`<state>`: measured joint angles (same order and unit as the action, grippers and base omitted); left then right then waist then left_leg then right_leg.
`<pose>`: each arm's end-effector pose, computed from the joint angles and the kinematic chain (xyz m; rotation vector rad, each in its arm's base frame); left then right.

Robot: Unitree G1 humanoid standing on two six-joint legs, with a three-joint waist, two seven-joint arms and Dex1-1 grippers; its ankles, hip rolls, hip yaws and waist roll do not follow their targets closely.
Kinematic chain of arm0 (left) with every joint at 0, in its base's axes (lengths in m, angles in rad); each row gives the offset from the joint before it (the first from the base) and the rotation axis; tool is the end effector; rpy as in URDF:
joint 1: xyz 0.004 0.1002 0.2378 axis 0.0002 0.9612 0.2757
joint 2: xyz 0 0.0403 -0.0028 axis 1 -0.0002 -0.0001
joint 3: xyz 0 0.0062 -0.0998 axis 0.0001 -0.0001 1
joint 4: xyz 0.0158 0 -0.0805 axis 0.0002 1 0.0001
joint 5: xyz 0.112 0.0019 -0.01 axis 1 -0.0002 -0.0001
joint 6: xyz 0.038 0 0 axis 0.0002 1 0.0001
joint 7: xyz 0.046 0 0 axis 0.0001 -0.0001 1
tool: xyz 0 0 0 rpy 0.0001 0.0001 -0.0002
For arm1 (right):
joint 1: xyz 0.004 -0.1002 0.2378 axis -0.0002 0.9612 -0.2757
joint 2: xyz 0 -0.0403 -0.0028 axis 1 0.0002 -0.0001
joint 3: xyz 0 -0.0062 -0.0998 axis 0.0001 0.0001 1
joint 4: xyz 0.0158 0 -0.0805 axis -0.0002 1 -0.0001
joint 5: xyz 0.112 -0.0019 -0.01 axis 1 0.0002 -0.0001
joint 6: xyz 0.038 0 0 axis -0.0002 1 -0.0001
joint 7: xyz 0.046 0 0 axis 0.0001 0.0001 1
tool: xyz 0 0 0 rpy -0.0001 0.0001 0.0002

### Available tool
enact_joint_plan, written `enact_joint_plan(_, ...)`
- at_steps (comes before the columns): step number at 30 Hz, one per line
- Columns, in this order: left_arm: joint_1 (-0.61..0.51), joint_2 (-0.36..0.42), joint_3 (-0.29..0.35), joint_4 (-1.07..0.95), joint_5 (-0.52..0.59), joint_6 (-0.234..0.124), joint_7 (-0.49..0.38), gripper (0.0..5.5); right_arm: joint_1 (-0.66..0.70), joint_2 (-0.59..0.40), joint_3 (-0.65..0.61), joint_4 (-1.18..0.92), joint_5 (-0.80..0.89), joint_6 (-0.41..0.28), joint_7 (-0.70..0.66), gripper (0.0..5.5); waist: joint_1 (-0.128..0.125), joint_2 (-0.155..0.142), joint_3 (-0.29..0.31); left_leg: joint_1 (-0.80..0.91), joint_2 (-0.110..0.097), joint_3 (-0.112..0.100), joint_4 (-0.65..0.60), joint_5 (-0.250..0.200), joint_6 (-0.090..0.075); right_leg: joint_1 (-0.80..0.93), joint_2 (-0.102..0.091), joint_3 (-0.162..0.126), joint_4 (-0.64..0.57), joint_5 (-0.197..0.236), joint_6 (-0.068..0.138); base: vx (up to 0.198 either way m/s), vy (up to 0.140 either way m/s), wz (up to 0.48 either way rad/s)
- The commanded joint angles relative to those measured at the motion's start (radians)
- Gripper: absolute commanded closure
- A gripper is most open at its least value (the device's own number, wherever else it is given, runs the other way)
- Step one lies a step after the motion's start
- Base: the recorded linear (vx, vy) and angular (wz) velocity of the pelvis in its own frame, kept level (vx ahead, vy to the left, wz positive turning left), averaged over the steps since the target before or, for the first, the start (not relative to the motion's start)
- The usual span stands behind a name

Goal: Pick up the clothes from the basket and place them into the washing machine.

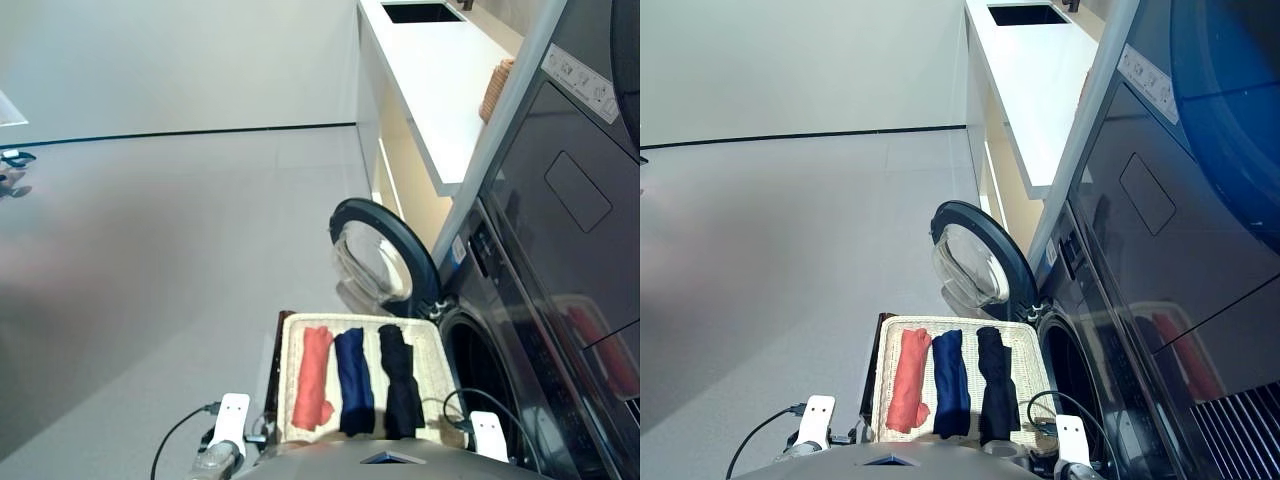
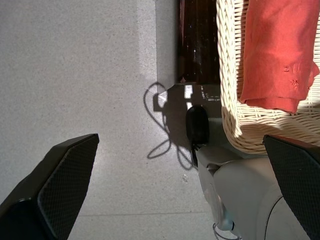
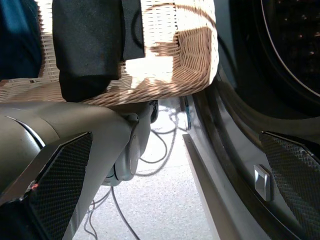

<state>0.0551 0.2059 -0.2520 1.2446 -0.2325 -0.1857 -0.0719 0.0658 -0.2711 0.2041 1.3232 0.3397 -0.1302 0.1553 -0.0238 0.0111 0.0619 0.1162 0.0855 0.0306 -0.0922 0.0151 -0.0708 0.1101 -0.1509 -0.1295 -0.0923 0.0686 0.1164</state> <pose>0.0583 0.2073 -0.1283 0.0892 1.1276 -0.0115 0.0376 -0.2388 -0.1259 0.0092 1.2436 -0.1020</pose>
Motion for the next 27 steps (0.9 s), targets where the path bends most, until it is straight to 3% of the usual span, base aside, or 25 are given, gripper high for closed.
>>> enact_joint_plan(1, -0.095, -0.011, -0.037, 0.057, 0.031, -0.002, -0.019, 0.0, -0.094, -0.023, 0.021, 0.049, -0.01, -0.003, 0.001, 0.0, 0.015, -0.016, 0.051, 0.021, -0.017, 0.067, 0.005, -0.029, -0.01, 0.03, -0.034, 0.028, 0.013, -0.051, 0.037, 0.0, 0.0, 0.0)
enact_joint_plan(12, -0.102, -0.007, -0.025, 0.078, 0.037, 0.002, -0.014, 0.0, -0.096, -0.016, 0.039, 0.022, -0.022, -0.011, -0.007, 0.0, 0.011, -0.02, 0.063, 0.021, -0.012, 0.064, 0.005, -0.029, -0.011, 0.019, -0.025, 0.033, 0.037, -0.066, 0.03, 0.0, 0.0, 0.0)
enact_joint_plan(16, -0.118, -0.002, -0.027, 0.051, 0.038, -0.012, 0.012, 0.0, -0.101, -0.018, 0.062, -0.041, -0.046, -0.033, -0.038, 0.0, 0.009, -0.021, 0.078, 0.022, -0.01, 0.068, 0.005, -0.027, -0.01, 0.004, -0.021, 0.041, 0.06, -0.075, 0.027, 0.0, 0.0, 0.0)
enact_joint_plan(22, -0.141, 0.009, -0.064, -0.151, -0.02, -0.052, 0.05, 0.0, -0.093, -0.042, 0.087, -0.246, -0.042, -0.073, -0.078, 0.0, 0.003, -0.016, 0.119, -0.016, -0.006, 0.071, 0.044, -0.022, -0.011, -0.037, -0.02, 0.051, 0.098, -0.083, 0.026, -0.013, -0.001, -0.008)
enact_joint_plan(23, -0.151, 0.015, -0.095, -0.274, -0.064, -0.058, 0.053, 0.0, -0.098, -0.063, 0.101, -0.373, -0.034, -0.08, -0.089, 0.0, -0.001, -0.013, 0.142, -0.047, -0.005, 0.069, 0.076, -0.025, -0.013, -0.057, -0.021, 0.054, 0.112, -0.083, 0.025, -0.084, -0.004, -0.058)
enact_joint_plan(27, -0.192, 0.04, -0.149, -0.45, -0.09, -0.062, 0.078, 0.0, -0.099, -0.108, 0.101, -0.68, 0.012, -0.096, -0.108, 0.0, -0.015, -0.015, 0.192, -0.123, -0.001, 0.071, 0.157, -0.036, -0.02, -0.11, -0.019, 0.066, 0.137, -0.079, 0.021, -0.116, -0.017, -0.034)
